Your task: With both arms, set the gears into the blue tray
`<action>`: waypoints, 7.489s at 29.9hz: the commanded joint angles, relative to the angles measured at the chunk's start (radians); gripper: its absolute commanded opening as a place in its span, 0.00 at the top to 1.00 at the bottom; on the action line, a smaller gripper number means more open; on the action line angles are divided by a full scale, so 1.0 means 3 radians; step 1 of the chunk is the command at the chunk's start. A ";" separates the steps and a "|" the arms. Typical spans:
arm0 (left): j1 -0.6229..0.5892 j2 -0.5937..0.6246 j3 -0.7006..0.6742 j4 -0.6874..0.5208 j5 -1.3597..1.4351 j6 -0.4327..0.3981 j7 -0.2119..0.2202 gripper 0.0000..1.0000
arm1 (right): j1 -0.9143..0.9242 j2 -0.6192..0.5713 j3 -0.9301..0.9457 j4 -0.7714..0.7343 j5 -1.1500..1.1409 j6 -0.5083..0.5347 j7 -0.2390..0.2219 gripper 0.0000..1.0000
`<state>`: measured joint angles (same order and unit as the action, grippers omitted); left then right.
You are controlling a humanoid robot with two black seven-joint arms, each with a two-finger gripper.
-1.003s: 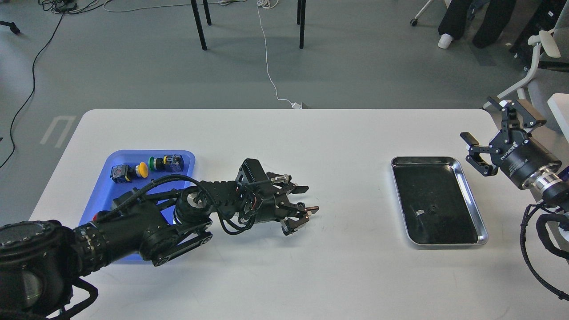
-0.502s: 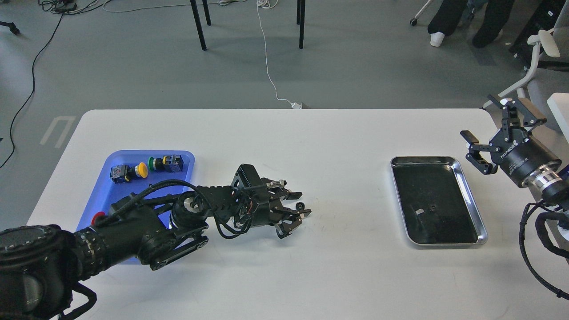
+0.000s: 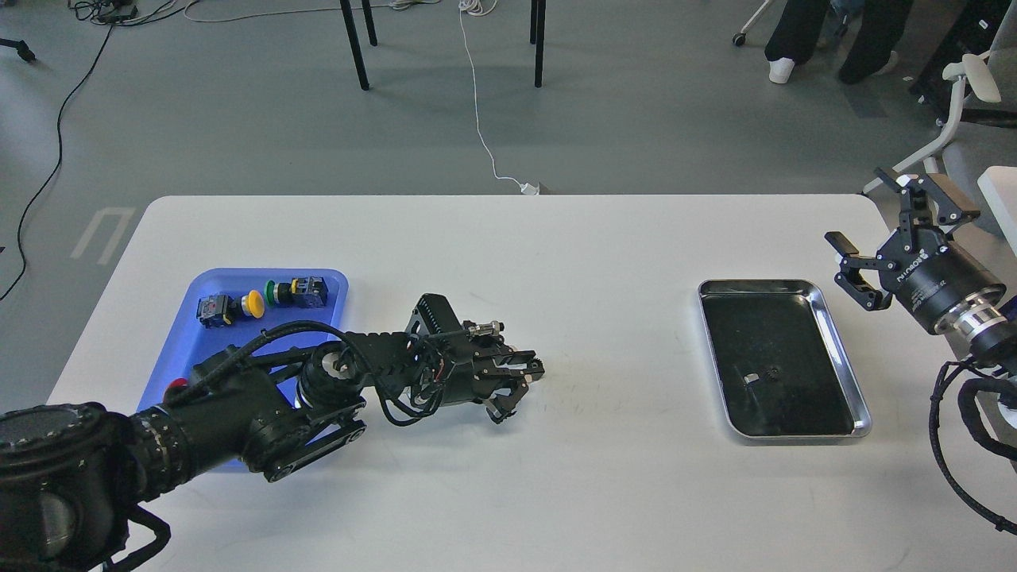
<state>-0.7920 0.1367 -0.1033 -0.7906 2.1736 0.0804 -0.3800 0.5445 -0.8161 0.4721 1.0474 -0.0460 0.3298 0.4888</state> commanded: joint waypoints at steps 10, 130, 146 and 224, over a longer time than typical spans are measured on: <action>-0.0060 0.1434 -0.0387 -0.1112 -0.0551 0.0202 -0.0083 0.82 | 0.0000 -0.0026 0.0062 -0.0004 0.0000 0.0005 0.0000 0.02; 0.0068 0.1830 -0.1353 -0.0300 -0.7491 -0.1199 -0.0362 0.02 | 0.2690 0.1028 -0.4258 -0.0439 -0.4362 -0.0046 -0.0121 0.50; 0.0073 0.1886 -0.1353 -0.0300 -0.7491 -0.1199 -0.0362 0.02 | 0.2695 0.1028 -0.4258 -0.0428 -0.4392 -0.0046 -0.0090 0.91; -0.0438 0.2061 -0.1287 -0.0709 -0.5270 -0.1306 0.0244 0.02 | 0.1316 0.0722 -0.0603 0.0026 -0.2808 -0.0777 0.0000 0.03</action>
<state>-0.8933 0.8078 -0.4870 -0.9927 0.3654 -0.3124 -0.3081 1.0327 -0.5358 0.2021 1.0117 -0.9513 0.0988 0.4782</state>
